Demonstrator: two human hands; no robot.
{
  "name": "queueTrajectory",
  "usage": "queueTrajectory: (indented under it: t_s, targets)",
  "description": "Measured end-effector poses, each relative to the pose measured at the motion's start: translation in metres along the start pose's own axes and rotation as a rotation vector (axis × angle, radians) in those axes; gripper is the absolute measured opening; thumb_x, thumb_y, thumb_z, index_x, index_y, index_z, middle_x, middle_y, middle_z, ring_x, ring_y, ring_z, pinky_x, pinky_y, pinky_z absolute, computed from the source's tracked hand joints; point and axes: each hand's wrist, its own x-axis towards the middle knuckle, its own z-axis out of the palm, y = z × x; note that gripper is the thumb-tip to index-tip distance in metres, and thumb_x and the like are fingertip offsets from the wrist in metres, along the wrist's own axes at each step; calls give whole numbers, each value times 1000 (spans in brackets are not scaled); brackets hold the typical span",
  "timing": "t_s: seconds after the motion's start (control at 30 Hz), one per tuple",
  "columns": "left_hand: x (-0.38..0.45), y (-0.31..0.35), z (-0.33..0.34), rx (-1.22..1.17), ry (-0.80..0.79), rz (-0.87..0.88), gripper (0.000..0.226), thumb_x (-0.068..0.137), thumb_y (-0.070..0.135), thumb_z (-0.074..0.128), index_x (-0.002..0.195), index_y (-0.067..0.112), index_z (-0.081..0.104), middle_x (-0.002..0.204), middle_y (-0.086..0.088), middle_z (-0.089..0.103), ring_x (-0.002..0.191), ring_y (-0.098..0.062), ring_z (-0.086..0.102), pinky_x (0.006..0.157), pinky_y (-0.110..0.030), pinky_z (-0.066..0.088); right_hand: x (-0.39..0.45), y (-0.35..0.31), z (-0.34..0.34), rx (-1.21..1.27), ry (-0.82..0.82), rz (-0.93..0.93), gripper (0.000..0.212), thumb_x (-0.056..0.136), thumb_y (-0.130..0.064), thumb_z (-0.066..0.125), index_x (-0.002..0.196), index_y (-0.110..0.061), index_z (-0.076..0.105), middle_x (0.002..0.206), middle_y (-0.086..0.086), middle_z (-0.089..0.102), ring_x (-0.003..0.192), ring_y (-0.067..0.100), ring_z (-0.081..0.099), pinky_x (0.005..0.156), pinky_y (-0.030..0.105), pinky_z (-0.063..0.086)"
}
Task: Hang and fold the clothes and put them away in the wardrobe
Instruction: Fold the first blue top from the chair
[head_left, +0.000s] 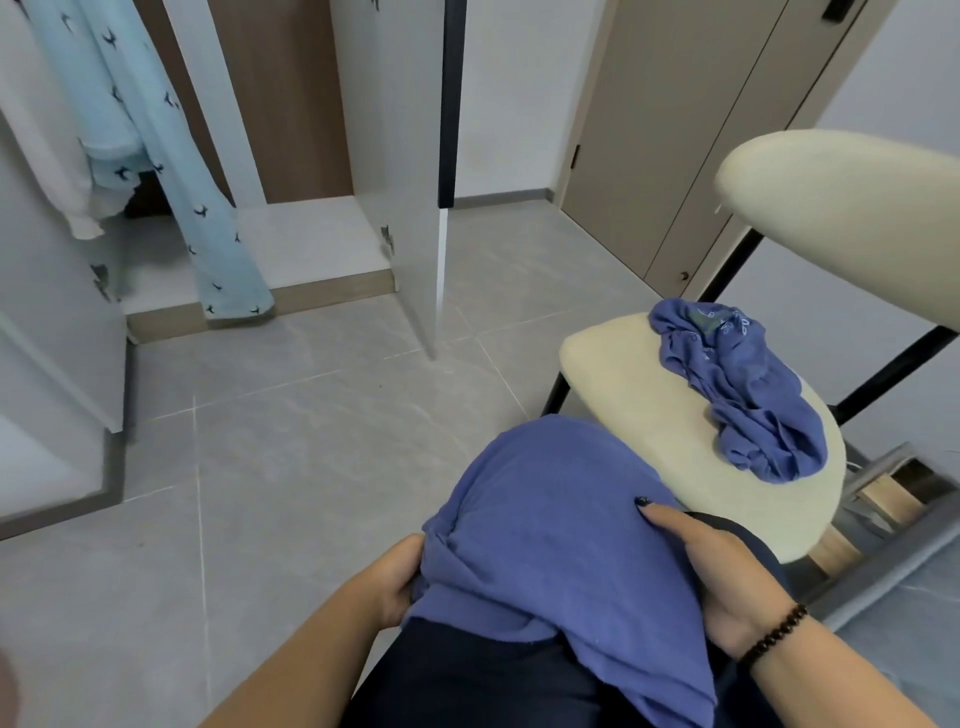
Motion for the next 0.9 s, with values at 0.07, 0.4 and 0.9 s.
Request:
queueTrajectory:
  t_s: [0.07,0.4,0.9]
  targets:
    - [-1,-1,-4,18,5,17,38,101,24,45,78,7,70,62,-10,70,75,-26,59,58,-32,51,-5,-2,0,63,-97,122,46,76,-37,73,107,-3,70,107,19,70,103,36,65,89,44,50]
    - [-27,71,-18,710,283,549,15,85,13,55,71,11,60,70,-2,64,69,-20,56,66,-33,41,-31,-20,-24,162,-79,-87,15,94,-10,50,104,-2,58,74,20,70,65,34,66,53,38,52]
    - [-112,76,70,843,-49,361,18,86,9,63,103,8,70,103,-14,73,89,-25,70,83,-37,55,-66,4,-148,-76,26,-49,73,44,-38,90,99,3,64,88,17,67,75,28,60,75,36,51]
